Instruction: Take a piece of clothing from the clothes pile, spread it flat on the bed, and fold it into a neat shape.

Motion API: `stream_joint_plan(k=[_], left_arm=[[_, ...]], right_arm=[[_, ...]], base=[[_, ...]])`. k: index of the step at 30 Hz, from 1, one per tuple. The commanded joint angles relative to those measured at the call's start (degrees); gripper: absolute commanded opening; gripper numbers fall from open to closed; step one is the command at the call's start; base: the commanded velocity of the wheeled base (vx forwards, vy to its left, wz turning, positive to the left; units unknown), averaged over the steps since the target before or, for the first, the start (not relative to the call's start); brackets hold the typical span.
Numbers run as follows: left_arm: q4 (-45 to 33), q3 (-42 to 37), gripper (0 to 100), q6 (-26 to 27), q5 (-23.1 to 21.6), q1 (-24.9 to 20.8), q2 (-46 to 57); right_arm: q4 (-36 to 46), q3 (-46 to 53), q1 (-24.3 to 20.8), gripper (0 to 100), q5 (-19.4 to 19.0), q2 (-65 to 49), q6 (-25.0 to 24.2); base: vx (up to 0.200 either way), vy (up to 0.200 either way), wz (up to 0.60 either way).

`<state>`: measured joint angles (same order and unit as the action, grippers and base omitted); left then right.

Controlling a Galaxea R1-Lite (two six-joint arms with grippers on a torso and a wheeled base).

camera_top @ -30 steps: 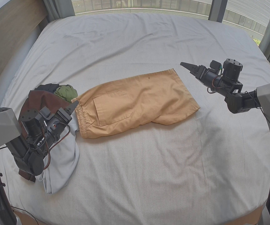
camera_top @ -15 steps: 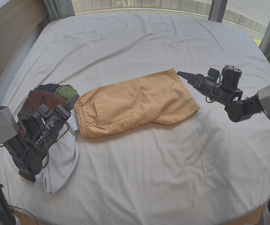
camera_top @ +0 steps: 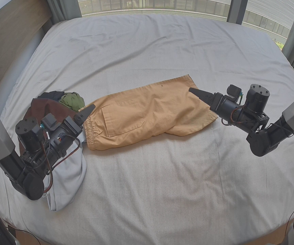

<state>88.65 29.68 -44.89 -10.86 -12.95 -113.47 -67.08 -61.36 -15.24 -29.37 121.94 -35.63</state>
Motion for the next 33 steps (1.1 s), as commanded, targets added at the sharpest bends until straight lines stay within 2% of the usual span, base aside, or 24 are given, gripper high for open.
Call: stream_joint_plan(k=[1,8,13,22,33], left_arm=[[0.03,-1.73,100,0.76,-0.12,-2.08,1.32],[0.03,-3.14,100,5.42,-0.39,-2.17,0.18],[0.03,-3.58,100,5.69,-0.39,-2.17,0.00],[0.03,-4.02,100,7.71,-0.30,-2.35,-0.88],[0.03,-3.93,100,7.71,-0.30,-2.35,-1.05]], right_arm=[[-0.94,4.05,-0.41,100,0.01,1.72,-0.14],[-1.29,9.68,-0.85,100,0.54,2.60,0.48],[-4.02,10.82,-0.93,100,0.63,4.53,0.56],[-4.19,11.26,-1.72,100,0.63,7.87,1.27],[-3.84,11.35,-1.81,100,0.63,9.63,1.36]], base=[[0.000,0.000,0.00],[0.000,0.000,0.00],[0.000,0.000,0.00],[0.000,0.000,0.00],[0.000,0.000,0.00]])
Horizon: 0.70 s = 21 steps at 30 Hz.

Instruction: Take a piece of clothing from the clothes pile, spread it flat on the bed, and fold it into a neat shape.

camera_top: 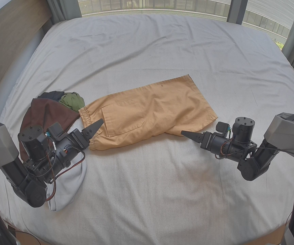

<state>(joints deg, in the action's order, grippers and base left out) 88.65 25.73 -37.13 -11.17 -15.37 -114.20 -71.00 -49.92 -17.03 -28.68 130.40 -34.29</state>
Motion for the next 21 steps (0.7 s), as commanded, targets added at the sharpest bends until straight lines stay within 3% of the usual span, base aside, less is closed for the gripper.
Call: stream_joint_plan(k=[1,5,9,15,21], left_arm=[[0.12,0.11,100,-0.05,0.00,0.08,-0.41],[0.12,0.19,100,-0.05,0.09,0.17,-0.50],[0.03,0.19,100,-0.13,0.00,0.26,-0.58],[0.12,0.28,100,-0.13,0.00,0.26,-0.58],[0.12,0.28,100,-0.13,0.09,0.26,-0.58]], right_arm=[[-0.02,-0.35,0.07,100,0.03,1.70,0.01],[-0.98,-2.81,0.16,100,1.00,4.33,-0.07],[-3.88,-6.07,-0.11,100,5.13,7.94,-0.16],[-4.76,-8.35,-0.46,100,6.18,9.43,-0.60],[-6.17,-12.39,-1.78,100,9.61,11.54,-2.01]], base=[[0.000,0.000,0.00],[0.000,0.000,0.00],[0.000,0.000,0.00],[0.000,0.000,0.00],[0.000,0.000,0.00]])
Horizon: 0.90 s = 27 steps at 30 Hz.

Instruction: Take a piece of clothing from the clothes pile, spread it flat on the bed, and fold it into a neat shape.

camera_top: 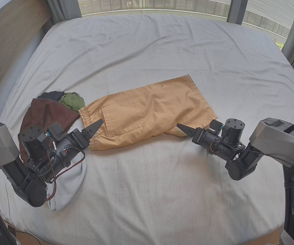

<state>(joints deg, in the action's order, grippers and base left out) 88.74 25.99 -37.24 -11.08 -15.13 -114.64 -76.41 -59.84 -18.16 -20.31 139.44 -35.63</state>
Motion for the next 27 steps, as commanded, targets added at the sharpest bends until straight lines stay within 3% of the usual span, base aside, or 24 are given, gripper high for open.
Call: stream_joint_plan(k=[1,7,15,27], left_arm=[[0.03,0.03,100,-0.02,0.01,0.01,-0.14],[0.03,0.11,100,-0.02,0.01,0.01,0.03],[0.03,0.20,100,-0.02,0.01,0.01,0.03],[0.03,0.29,100,-0.11,0.01,0.01,0.12]], right_arm=[[-1.20,-3.35,-0.64,100,1.85,2.95,-0.84],[-1.28,-7.74,-0.73,100,5.46,5.41,-1.11],[-1.72,-9.33,-1.26,100,5.90,5.76,-4.01],[-2.34,-9.50,-1.35,100,6.60,5.85,-4.01]], base=[[0.000,0.000,0.00],[0.000,0.000,0.00],[0.000,0.000,0.00],[0.000,0.000,0.00]])
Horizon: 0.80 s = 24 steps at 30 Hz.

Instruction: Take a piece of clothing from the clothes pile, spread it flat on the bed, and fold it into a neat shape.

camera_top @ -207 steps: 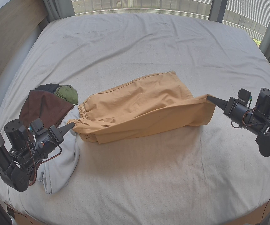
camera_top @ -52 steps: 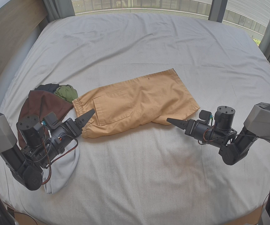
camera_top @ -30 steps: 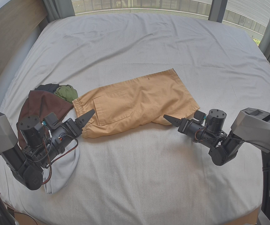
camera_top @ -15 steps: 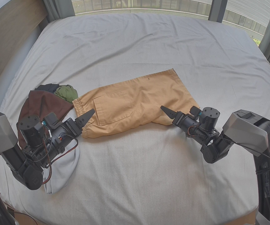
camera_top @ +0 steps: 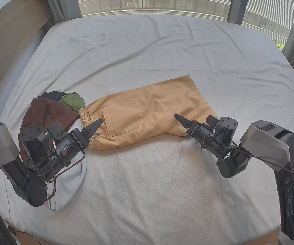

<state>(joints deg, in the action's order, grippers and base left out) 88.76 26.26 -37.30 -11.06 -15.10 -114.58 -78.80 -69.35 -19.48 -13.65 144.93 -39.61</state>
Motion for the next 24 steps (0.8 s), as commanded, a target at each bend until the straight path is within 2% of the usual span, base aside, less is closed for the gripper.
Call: stream_joint_plan(k=[1,12,24], left_arm=[[0.01,0.02,100,-0.05,-0.02,-0.01,-0.03],[0.01,-0.07,100,-0.05,-0.02,-0.01,-0.12],[0.01,0.02,100,-0.05,-0.02,0.25,-0.03]], right_arm=[[0.05,0.01,0.06,0,-0.06,0.26,-0.03],[-0.04,1.06,0.06,0,-0.06,-0.09,-0.03],[0.67,12.05,0.06,0,-0.15,-9.58,1.64]], base=[[0.000,0.000,0.00],[0.000,0.000,0.00],[0.000,0.000,0.00]])
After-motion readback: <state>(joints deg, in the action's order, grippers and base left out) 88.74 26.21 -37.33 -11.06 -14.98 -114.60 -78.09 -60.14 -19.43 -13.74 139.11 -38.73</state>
